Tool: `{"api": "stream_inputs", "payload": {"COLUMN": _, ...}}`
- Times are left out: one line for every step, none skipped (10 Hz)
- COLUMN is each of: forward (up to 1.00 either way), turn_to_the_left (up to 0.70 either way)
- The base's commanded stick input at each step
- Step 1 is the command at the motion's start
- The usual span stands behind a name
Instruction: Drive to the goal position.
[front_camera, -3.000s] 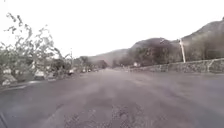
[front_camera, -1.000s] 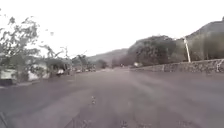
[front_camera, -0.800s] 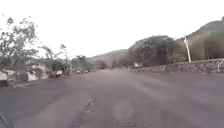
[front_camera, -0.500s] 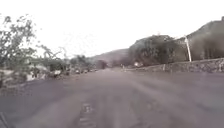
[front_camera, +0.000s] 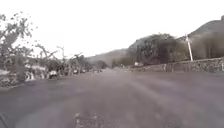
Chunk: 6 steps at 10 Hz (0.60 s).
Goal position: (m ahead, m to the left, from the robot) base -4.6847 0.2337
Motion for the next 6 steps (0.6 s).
{"api": "stream_inputs", "payload": {"forward": 0.7, "turn_to_the_left": 0.0}}
{"api": "stream_inputs", "payload": {"forward": 0.7, "turn_to_the_left": 0.0}}
{"api": "stream_inputs", "payload": {"forward": 0.7, "turn_to_the_left": 0.0}}
{"api": "stream_inputs", "payload": {"forward": 0.7, "turn_to_the_left": 0.16}}
{"api": "stream_inputs", "payload": {"forward": 0.7, "turn_to_the_left": 0.04}}
{"api": "stream_inputs", "payload": {"forward": 0.7, "turn_to_the_left": 0.0}}
